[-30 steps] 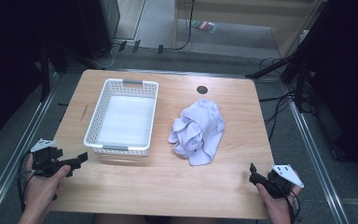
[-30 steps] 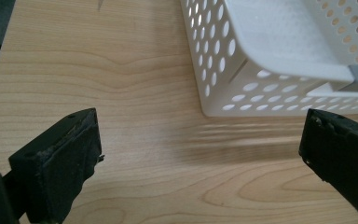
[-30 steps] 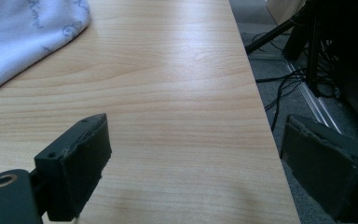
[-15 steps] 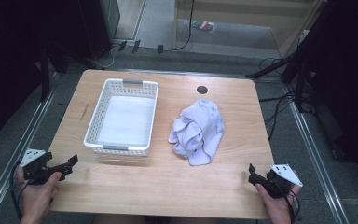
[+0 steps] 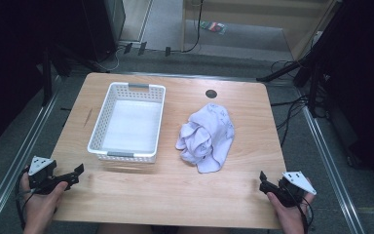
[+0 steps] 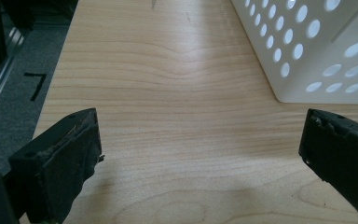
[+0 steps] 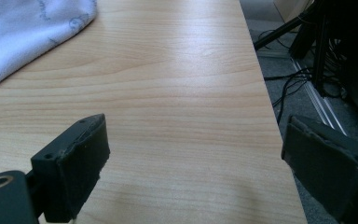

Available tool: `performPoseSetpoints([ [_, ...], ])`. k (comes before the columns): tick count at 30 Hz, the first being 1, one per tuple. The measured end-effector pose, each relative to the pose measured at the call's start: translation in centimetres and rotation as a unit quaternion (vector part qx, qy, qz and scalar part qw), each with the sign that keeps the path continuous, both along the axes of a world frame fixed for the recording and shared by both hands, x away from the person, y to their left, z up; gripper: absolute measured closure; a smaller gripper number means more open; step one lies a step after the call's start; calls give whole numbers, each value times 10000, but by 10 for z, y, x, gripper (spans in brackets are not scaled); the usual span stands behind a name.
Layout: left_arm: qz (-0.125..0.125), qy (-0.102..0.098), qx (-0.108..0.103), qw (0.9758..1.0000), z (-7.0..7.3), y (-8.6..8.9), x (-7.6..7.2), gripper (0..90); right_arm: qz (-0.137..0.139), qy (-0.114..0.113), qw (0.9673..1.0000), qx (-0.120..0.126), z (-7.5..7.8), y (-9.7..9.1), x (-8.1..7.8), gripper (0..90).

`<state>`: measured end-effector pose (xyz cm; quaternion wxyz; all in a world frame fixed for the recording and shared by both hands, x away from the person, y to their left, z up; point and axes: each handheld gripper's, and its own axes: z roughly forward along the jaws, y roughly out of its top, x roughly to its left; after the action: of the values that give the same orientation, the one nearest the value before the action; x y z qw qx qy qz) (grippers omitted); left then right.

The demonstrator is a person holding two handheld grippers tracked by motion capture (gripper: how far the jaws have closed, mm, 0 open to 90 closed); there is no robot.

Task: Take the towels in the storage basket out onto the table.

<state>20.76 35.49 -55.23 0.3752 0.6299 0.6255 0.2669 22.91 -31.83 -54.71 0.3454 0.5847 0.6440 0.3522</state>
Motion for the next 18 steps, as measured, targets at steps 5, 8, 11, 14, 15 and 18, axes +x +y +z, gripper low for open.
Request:
performPoseSetpoints([
  [5,-24,38,102,9999,-1,-3,1,0,11,16,10000,7,0,0,0,75],
  [8,-28,37,172,9998,-1,-5,1,0,15,16,10000,-2,0,0,0,75],
  [11,-24,48,137,9999,-1,-4,1,0,13,13,10000,-14,0,0,0,75],
  [14,-5,56,125,9999,-1,-4,1,0,14,15,10000,-15,0,0,0,75],
  [15,3,59,123,9999,-1,-4,1,0,14,14,10000,-13,0,0,0,75],
  [18,-7,91,110,9999,-1,-3,2,0,16,20,10000,-14,0,0,0,75],
])
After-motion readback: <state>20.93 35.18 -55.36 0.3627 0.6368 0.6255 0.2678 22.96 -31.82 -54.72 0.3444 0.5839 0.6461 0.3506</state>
